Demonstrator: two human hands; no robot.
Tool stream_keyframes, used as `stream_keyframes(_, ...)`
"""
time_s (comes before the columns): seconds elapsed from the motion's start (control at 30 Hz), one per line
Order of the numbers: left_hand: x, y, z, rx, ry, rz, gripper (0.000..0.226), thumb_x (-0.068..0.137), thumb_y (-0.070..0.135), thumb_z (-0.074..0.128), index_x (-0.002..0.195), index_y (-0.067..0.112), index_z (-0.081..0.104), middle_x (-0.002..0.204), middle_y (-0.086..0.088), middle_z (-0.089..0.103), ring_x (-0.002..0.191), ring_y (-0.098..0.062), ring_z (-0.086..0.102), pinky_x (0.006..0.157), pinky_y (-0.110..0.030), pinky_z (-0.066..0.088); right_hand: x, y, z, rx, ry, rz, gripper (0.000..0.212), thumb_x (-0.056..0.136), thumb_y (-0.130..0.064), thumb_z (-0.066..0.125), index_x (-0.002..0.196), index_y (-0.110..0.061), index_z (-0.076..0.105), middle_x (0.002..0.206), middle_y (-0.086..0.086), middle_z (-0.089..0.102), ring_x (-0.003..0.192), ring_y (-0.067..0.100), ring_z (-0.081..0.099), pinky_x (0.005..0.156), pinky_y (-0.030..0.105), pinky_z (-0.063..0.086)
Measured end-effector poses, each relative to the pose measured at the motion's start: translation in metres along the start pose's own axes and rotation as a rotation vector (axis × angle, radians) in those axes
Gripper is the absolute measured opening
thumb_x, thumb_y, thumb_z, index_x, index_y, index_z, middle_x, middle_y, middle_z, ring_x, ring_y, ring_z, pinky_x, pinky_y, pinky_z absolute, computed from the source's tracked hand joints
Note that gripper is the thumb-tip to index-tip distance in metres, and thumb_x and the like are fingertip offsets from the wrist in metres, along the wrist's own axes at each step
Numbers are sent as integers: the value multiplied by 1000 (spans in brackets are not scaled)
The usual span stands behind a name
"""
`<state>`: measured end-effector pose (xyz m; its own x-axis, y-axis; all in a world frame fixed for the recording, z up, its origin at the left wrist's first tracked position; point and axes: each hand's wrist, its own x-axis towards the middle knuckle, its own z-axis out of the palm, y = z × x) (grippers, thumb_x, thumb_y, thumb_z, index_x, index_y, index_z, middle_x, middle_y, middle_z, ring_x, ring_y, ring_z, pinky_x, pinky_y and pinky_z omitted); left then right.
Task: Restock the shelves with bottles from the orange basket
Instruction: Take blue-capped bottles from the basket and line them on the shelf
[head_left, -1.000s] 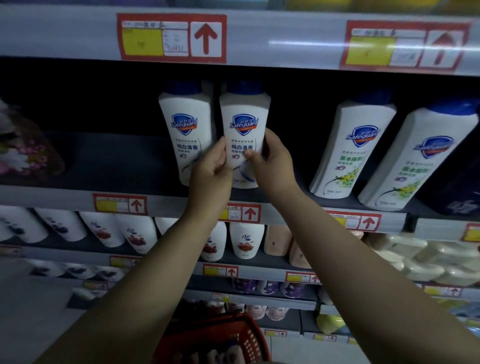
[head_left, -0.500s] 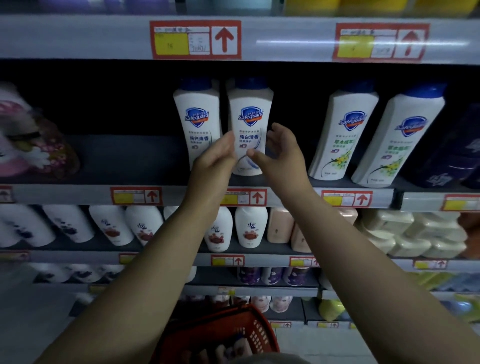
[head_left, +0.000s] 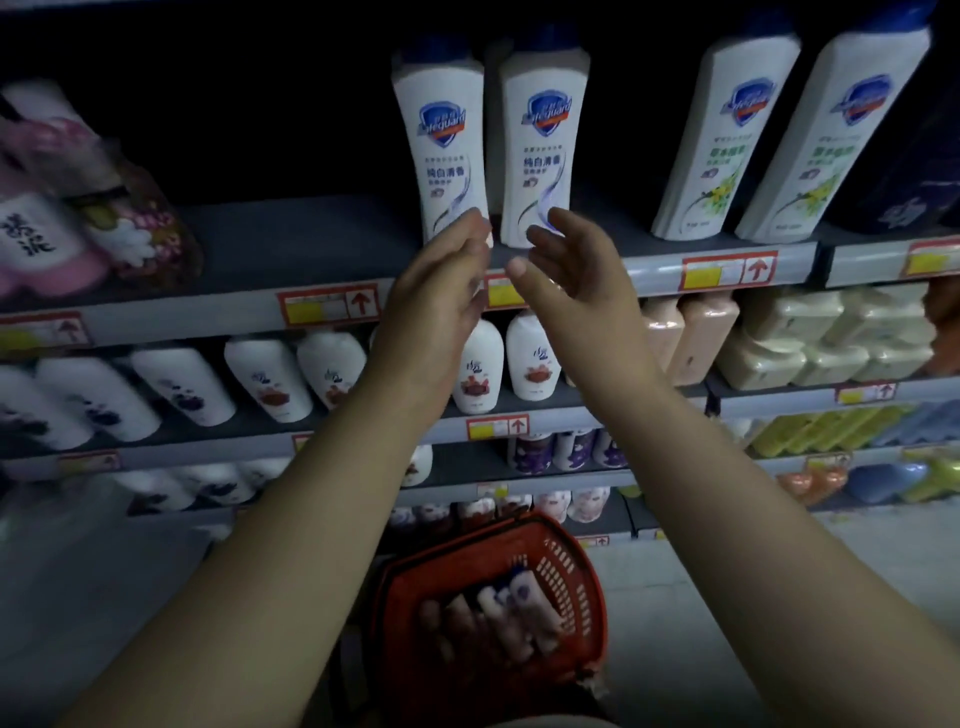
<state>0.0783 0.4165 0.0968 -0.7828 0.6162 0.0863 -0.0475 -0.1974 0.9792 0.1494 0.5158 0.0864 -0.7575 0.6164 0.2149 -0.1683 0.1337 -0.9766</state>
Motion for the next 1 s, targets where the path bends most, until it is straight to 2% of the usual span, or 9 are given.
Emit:
stream_keyframes(0.1, -13, -11, -13, -28, -4, -38, 52, 80, 32, 46, 131, 30, 49, 131, 11, 54, 122, -1, 48, 94, -17, 39, -21, 13, 7, 13, 34, 44, 55, 89, -19, 65, 138, -15, 41, 135, 3, 54, 124, 8, 51, 106, 35, 43)
stream_keyframes(0.2, -27, -30, -24, -29, -23, -88, 59, 82, 31, 43, 141, 24, 42, 145, 7, 46, 130, -3, 43, 99, -22, 36, -42, 33, 12, 5, 56, 89, 53, 89, -20, 65, 137, -14, 42, 133, 2, 55, 124, 8, 51, 104, 36, 46)
stream_keyframes(0.33, -37, -72, -36, -27, -26, -175, 57, 79, 34, 44, 136, 30, 44, 126, 17, 53, 115, 5, 49, 89, -16, 39, -63, 79, 16, 24, 71, 183, 51, 90, -18, 63, 137, -12, 43, 134, 6, 55, 125, 9, 51, 105, 33, 44)
stream_keyframes(0.37, -39, -85, -39, -11, -19, -192, 55, 77, 36, 44, 131, 32, 48, 119, 19, 55, 111, 7, 51, 87, -14, 39, -68, 93, 16, 34, 69, 207, 51, 90, -18, 63, 137, -12, 43, 134, 4, 55, 124, 8, 52, 105, 31, 43)
stream_keyframes(0.5, -37, -144, -46, 8, -10, -256, 22, 76, 36, 43, 88, 39, 62, 93, 30, 61, 98, 15, 54, 87, -15, 37, -80, 156, 11, 38, 36, 286, 50, 91, -17, 61, 138, -15, 42, 136, 1, 54, 125, 4, 50, 101, 23, 43)
stream_keyframes(0.63, -32, -209, -52, -10, 43, -329, 22, 78, 40, 46, 94, 45, 61, 108, 29, 57, 113, 9, 50, 92, -18, 36, -84, 219, 1, -26, 25, 352, 48, 91, -24, 61, 136, -20, 43, 134, -3, 55, 121, 0, 52, 93, 16, 45)
stream_keyframes(0.73, -26, -260, -54, -18, 82, -381, 24, 79, 40, 47, 97, 45, 60, 111, 28, 57, 116, 7, 49, 92, -19, 36, -84, 270, -6, -46, 27, 401, 48, 90, -25, 61, 135, -19, 45, 130, -4, 56, 121, 2, 53, 95, 19, 46)
stream_keyframes(0.87, -18, -341, -63, -39, 149, -479, 41, 96, 40, 40, 135, 30, 47, 140, 16, 48, 118, 4, 46, 93, -21, 35, -86, 346, -13, -99, 1, 473, 45, 91, -22, 61, 133, -17, 46, 122, -6, 58, 113, 2, 56, 97, 24, 46)
stream_keyframes(1.0, -13, -416, -73, -51, 181, -544, 47, 96, 44, 37, 140, 26, 43, 142, 12, 47, 116, 4, 48, 91, -19, 36, -93, 423, -21, -152, -73, 548, 44, 89, -26, 62, 131, -20, 48, 115, -14, 59, 112, 2, 57, 99, 27, 47)
